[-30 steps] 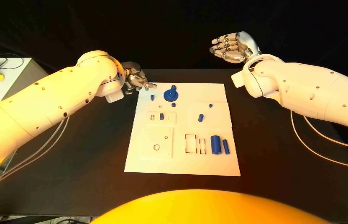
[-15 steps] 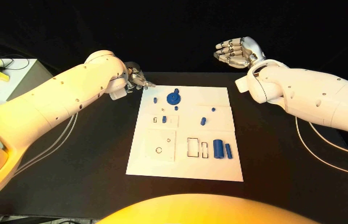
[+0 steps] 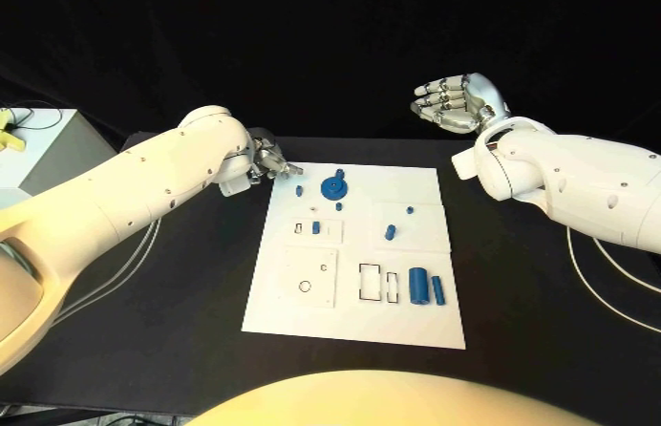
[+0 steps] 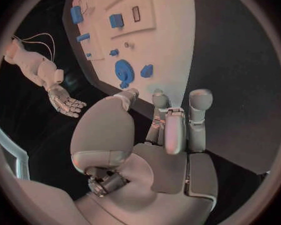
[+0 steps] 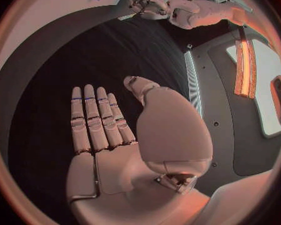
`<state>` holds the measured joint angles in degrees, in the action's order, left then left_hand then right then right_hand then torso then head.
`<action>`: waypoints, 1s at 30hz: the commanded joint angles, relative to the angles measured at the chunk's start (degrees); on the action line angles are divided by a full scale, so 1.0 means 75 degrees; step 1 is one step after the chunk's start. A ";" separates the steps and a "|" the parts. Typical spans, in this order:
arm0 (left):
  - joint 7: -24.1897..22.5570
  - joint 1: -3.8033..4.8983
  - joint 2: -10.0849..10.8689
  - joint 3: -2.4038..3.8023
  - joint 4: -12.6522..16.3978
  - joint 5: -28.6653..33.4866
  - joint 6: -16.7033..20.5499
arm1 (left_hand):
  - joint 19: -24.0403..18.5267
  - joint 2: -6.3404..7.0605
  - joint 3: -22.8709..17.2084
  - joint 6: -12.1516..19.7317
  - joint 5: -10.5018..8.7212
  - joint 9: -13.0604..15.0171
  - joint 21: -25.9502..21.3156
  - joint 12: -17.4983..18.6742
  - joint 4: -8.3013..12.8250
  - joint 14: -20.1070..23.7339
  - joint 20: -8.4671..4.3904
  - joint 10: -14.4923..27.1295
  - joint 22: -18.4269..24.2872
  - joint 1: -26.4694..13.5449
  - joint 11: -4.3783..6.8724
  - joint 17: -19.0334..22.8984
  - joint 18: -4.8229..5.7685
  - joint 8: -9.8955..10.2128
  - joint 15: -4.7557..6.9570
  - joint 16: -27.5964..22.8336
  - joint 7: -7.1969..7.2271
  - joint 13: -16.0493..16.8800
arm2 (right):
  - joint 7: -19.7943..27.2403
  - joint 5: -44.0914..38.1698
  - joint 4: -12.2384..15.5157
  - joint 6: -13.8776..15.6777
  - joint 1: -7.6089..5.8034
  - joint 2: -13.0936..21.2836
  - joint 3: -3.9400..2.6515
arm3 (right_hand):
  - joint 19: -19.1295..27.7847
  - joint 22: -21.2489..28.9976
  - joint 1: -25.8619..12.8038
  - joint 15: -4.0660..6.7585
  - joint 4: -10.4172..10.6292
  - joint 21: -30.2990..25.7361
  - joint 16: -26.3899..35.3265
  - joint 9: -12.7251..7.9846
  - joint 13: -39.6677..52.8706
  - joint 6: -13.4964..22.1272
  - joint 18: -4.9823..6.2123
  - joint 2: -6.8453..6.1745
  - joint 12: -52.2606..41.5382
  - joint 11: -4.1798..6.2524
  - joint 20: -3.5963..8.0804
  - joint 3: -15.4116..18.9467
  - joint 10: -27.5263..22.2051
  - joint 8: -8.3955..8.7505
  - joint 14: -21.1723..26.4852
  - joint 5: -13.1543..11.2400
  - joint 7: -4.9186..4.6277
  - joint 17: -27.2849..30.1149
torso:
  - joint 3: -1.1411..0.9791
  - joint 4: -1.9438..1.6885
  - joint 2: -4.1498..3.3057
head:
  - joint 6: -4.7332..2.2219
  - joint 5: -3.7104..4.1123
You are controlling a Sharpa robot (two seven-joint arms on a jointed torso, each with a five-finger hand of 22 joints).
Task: Assemble the parts on the task board
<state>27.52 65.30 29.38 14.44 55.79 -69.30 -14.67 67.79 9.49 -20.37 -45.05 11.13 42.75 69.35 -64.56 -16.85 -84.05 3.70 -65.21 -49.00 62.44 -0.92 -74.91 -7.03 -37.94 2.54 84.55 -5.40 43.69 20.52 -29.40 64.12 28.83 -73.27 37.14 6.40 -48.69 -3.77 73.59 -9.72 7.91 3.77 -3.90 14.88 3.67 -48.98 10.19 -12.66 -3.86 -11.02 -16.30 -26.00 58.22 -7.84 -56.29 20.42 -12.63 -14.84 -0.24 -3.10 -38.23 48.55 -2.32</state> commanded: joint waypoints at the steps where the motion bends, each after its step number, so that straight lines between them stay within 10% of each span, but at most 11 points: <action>1: -0.0274 0.0021 -0.0048 -0.0027 -0.0045 0.0421 -0.0206 | -0.0003 0.0046 0.0054 -0.0010 0.0004 -0.0018 0.0027 -0.0018 0.0000 -0.0308 0.0043 0.0004 -0.0021 -0.0033 -0.0064 -0.0642 -0.0116 0.0051 -0.0056 0.0048 -0.0031 0.0000 | 0.0071 0.0000 0.0015 -0.0076 -0.0002 -0.0014 -0.0002 | 0.0055 0.0011 -0.0028 0.0009 -0.0010 -0.0020 0.0020 -0.0007 -0.0007 -0.0033 0.0039 0.0054 0.0037 -0.0065 0.0007 0.0018 0.0005 0.0041 0.0045 0.0035 -0.0279 0.0006 | 0.0004 0.0002 -0.0001 | 0.0018 0.0006; 30: -0.0212 0.0021 -0.0175 -0.0210 -0.0203 0.0435 -0.0678 | -0.0005 -0.0023 0.0097 -0.0074 0.0005 -0.0104 0.0045 -0.0031 0.0022 -0.0311 0.0056 0.0017 -0.0046 -0.0020 -0.0066 -0.0666 -0.0116 0.0098 -0.0065 0.0071 -0.0028 -0.0008 | 0.0060 -0.0001 -0.0015 -0.0095 -0.0004 -0.0063 -0.0003 | 0.0060 0.0011 -0.0025 0.0009 -0.0013 -0.0019 0.0020 -0.0009 -0.0008 -0.0033 0.0039 0.0057 0.0038 -0.0066 0.0006 0.0021 0.0004 0.0044 0.0047 0.0036 -0.0281 0.0013 | -0.0003 0.0007 -0.0005 | 0.0054 0.0035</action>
<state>26.23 65.35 28.32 12.88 54.31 -66.51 -18.28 67.78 9.73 -19.92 -45.26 11.13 42.02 69.35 -64.56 -16.84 -84.05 3.70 -65.01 -49.37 62.19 -1.12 -74.91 -7.03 -37.59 2.54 84.71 -5.60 43.65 20.49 -29.38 64.00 28.82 -73.29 36.73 6.39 -48.69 -3.77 73.59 -9.72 7.91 3.77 -3.90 14.88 3.67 -48.97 10.19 -12.66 -3.86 -11.02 -16.29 -26.00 58.22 -7.85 -56.29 20.42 -12.63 -14.80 -0.25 -3.12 -38.21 48.93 -2.09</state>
